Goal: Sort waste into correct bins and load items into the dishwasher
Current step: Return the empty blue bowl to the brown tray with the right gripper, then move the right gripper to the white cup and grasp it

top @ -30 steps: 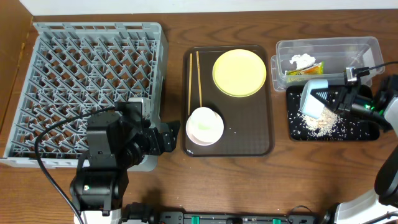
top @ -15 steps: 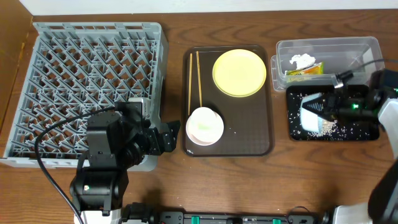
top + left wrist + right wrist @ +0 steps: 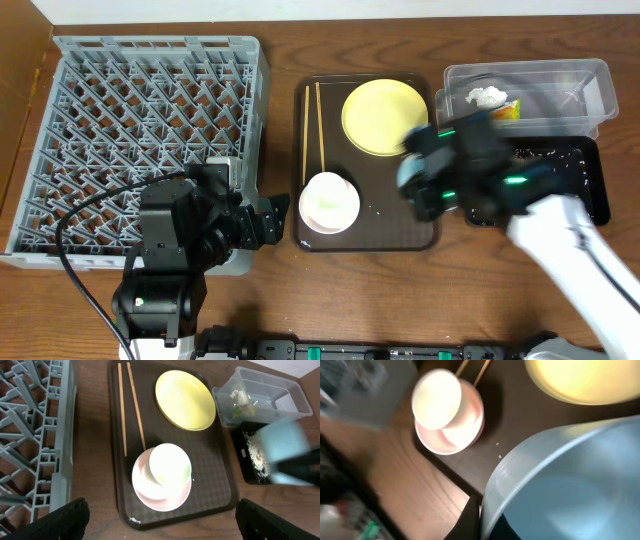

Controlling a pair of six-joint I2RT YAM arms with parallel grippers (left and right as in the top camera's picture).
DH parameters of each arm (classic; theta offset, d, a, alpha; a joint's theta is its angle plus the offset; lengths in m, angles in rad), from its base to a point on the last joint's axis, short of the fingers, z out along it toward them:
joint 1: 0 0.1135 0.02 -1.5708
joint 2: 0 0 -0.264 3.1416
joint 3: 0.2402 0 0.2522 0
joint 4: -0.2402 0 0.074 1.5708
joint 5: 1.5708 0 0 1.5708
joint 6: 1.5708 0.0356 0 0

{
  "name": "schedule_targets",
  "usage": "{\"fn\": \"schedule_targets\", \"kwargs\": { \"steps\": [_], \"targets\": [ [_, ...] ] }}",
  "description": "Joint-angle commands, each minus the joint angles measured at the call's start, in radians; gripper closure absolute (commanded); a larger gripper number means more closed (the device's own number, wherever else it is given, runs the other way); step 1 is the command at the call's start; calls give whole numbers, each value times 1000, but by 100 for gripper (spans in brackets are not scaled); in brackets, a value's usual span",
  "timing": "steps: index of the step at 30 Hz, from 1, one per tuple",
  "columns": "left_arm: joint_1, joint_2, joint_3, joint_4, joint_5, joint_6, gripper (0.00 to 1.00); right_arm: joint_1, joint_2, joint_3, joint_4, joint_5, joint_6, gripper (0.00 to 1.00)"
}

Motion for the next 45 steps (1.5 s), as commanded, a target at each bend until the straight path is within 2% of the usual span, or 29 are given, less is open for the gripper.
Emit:
{"fn": "schedule_targets", "kwargs": {
  "steps": [1, 5, 9, 12, 18, 22, 25, 28, 35, 39, 45],
  "targets": [
    [-3, 0, 24, -2, 13, 2, 6, 119, 112, -18, 46, 297, 45, 99],
    [-3, 0, 24, -3, 13, 2, 6, 161, 233, -18, 102, 351, 103, 99],
    [-3, 0, 24, -3, 13, 2, 6, 161, 302, -18, 122, 337, 100, 98],
    [-3, 0, 24, -3, 13, 2, 6, 161, 300, -14, 111, 337, 100, 73],
    [-3, 0, 24, -2, 13, 2, 6, 148, 171, 92, 39, 274, 93, 49],
    [-3, 0, 24, -3, 13, 2, 6, 102, 82, 172, 31, 287, 106, 48],
    [-3, 0, 24, -3, 13, 2, 6, 39, 60, 225, 51, 288, 123, 60],
    [-3, 0, 24, -3, 13, 2, 6, -26, 82, 265, 59, 290, 127, 60],
    [-3, 0, 24, -2, 13, 2, 6, -78, 267, 374, 79, 127, 84, 61],
    [-3, 0, 24, -3, 13, 2, 6, -41, 393, 397, 147, 128, 50, 58],
    [-3, 0, 24, -3, 13, 2, 6, -2, 504, 397, 195, 127, 51, 60]
  ]
}}
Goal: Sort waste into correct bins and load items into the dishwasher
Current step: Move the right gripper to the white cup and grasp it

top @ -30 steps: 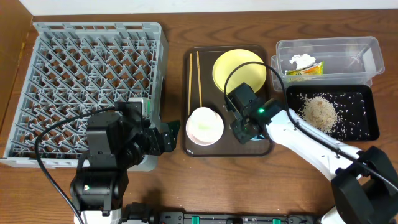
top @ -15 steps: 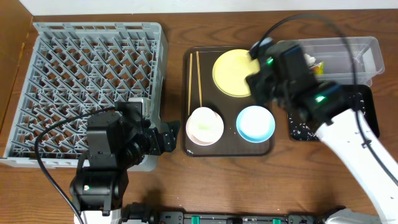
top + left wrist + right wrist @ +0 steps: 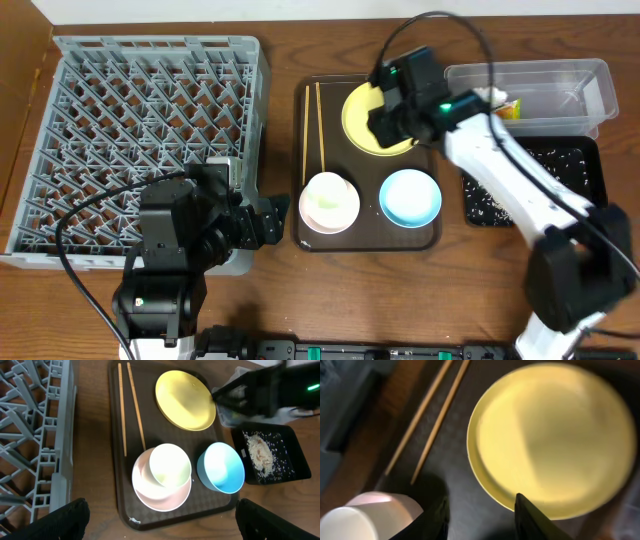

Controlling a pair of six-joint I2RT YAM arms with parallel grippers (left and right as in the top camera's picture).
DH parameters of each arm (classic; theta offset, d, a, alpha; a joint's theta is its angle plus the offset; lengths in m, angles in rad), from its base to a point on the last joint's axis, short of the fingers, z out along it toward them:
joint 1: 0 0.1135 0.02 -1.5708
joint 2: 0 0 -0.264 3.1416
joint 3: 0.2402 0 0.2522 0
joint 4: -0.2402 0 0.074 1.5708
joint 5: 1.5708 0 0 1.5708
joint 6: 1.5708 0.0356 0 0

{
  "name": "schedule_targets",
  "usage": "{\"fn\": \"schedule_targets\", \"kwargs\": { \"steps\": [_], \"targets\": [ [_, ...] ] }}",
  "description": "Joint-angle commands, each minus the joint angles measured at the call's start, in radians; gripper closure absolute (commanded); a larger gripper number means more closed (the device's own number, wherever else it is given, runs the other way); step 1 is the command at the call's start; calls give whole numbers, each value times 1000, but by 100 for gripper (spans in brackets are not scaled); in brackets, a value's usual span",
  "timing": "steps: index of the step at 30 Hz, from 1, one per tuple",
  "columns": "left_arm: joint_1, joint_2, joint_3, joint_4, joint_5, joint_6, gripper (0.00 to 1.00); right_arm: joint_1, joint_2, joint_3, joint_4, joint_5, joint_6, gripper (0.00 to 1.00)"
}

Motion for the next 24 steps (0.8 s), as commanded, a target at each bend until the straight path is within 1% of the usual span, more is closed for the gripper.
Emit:
{"fn": "schedule_targets", "kwargs": {
  "steps": [1, 4, 8, 13, 19, 24],
  "targets": [
    [-3, -1, 24, -3, 13, 2, 6, 29, 15, 21, 2, -19, -20, 60],
    [-3, -1, 24, -3, 14, 2, 6, 40, 4, 21, -21, -19, -20, 59],
    [-3, -1, 24, -3, 14, 2, 6, 40, -16, 21, -74, -19, -2, 55],
    [-3, -1, 24, -2, 14, 2, 6, 35, -23, 21, -119, -19, 11, 54],
    [-3, -1, 24, -3, 14, 2, 6, 17, -39, 22, -152, -21, 52, 56],
    [-3, -1, 24, -2, 14, 2, 6, 0, -106, 22, -155, -105, 47, 55]
  ]
}}
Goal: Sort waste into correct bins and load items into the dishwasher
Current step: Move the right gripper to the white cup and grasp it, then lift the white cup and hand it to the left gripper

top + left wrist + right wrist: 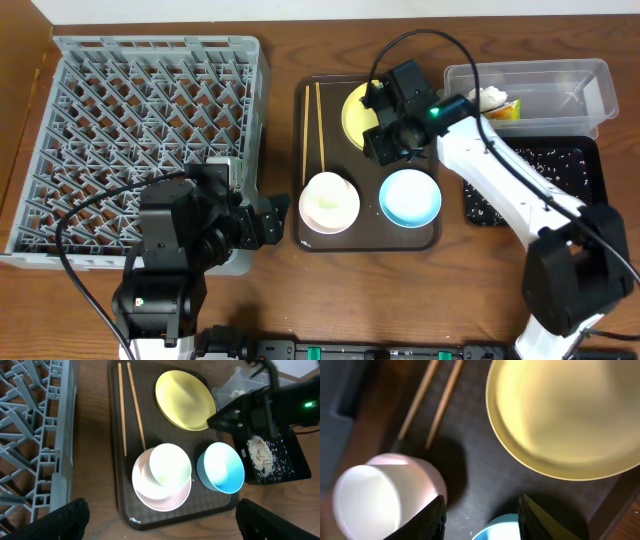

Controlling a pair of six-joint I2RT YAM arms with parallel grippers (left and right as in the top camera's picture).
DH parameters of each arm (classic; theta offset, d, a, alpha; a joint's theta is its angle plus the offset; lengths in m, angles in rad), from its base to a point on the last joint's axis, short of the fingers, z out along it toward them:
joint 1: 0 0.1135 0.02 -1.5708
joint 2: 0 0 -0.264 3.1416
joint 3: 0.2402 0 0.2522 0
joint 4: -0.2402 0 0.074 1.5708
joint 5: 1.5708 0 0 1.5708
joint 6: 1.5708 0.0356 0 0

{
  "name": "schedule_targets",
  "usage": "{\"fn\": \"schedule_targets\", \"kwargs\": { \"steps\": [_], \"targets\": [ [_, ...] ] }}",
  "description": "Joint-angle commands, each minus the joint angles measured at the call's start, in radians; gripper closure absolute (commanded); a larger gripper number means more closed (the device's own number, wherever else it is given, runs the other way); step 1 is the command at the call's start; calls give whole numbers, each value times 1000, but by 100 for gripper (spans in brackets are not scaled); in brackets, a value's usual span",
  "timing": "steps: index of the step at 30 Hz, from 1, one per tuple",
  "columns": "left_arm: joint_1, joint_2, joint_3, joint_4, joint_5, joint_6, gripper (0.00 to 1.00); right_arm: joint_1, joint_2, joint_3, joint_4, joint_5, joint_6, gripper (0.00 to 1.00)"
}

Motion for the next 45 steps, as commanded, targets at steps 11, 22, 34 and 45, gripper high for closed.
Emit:
{"fn": "schedule_targets", "kwargs": {
  "steps": [11, 22, 34, 45],
  "targets": [
    [-3, 0, 24, -29, 14, -22, 6, 26, -157, 19, -51, -104, 4, 55],
    [-3, 11, 21, -58, 14, -47, 6, 125, -137, -7, -102, -74, -22, 51],
    [-3, 13, 20, -69, 14, -90, 6, 190, 115, -51, -12, 42, 6, 59],
    [-1, 50, 21, 49, 177, -331, 6, 160, -27, -43, -82, 23, -8, 99]
  ]
}}
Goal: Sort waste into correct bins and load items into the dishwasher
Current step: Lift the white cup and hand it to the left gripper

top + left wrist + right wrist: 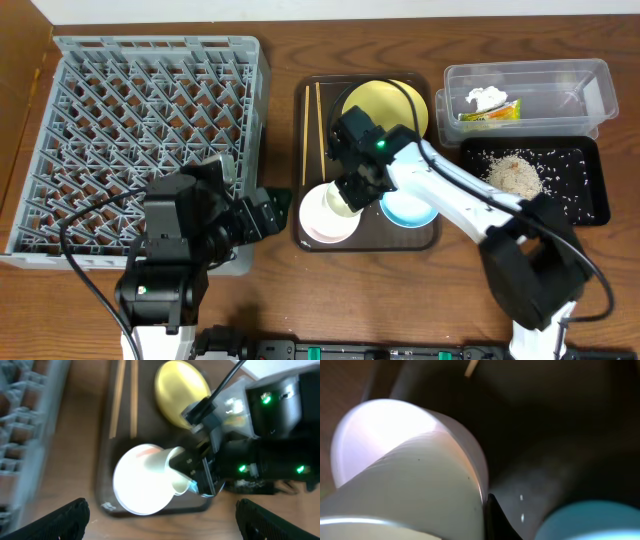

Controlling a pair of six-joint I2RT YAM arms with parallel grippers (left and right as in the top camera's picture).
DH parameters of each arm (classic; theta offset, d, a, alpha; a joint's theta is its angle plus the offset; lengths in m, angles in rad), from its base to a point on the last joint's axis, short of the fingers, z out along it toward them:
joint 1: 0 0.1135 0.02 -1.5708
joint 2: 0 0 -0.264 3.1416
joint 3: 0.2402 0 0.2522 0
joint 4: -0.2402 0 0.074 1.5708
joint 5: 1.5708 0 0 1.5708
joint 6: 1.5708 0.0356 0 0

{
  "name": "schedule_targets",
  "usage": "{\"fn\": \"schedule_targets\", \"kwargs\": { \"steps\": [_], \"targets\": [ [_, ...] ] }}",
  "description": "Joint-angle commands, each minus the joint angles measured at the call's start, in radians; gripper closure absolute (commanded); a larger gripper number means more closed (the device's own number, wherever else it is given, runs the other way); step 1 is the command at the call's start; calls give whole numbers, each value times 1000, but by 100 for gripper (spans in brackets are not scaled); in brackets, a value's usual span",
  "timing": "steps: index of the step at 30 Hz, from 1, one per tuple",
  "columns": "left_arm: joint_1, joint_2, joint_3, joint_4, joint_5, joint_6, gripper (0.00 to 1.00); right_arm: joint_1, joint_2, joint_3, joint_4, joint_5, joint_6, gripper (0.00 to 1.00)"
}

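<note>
A pale cup (335,200) stands tilted in a pink bowl (318,228) at the front left of the brown tray (430,238). My right gripper (352,185) is shut on the cup's rim. In the right wrist view one finger (492,520) lies against the cup's wall (410,495); the other is hidden. A blue bowl (412,212) sits just right of it, a yellow plate (400,100) behind, and chopsticks (320,125) along the tray's left side. My left gripper (262,212) hangs open by the grey dish rack's (140,130) front right corner.
A clear bin (540,85) holding wrappers stands at the back right. In front of it is a black tray (575,200) with spilled rice (515,172). My right arm stretches across the blue bowl and the tray's middle.
My right gripper went from open over the tray, between the yellow plate and the bowls, down to the cup and shut on its rim. The cup now leans. My left arm shifted slightly.
First my right gripper held the blue bowl at the tray's right edge. Then the bowl stood on the tray and the gripper was open over the yellow plate. It was later nearer the bowls, and now it grips the cup.
</note>
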Motion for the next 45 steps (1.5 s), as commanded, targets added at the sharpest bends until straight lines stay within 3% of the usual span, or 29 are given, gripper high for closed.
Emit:
{"fn": "schedule_targets", "kwargs": {
  "steps": [1, 6, 11, 17, 23, 29, 36, 45],
  "targets": [
    [3, 8, 21, 71, 160, -109, 6, -34, -176, 8, -26, -2, -24, 99],
    [28, 21, 21, 208, 346, -200, 6, -99, -351, 8, -52, -32, -49, 99],
    [51, 35, 21, 277, 454, -224, 6, -169, -444, 8, -61, -263, -134, 99],
    [53, 71, 21, 389, 639, -257, 7, -175, -440, 8, -73, -789, -462, 99],
    [53, 120, 21, 505, 840, -318, 8, -174, -440, 8, 14, -966, -475, 99],
    [52, 129, 21, 539, 924, -318, 8, -174, -438, 8, 56, -954, -476, 99],
    [52, 129, 21, 613, 1044, -344, 16, -174, -427, 8, 185, -898, -402, 99],
    [31, 124, 21, 615, 1046, -343, 21, -174, -417, 8, 275, -839, -314, 99]
  ]
}}
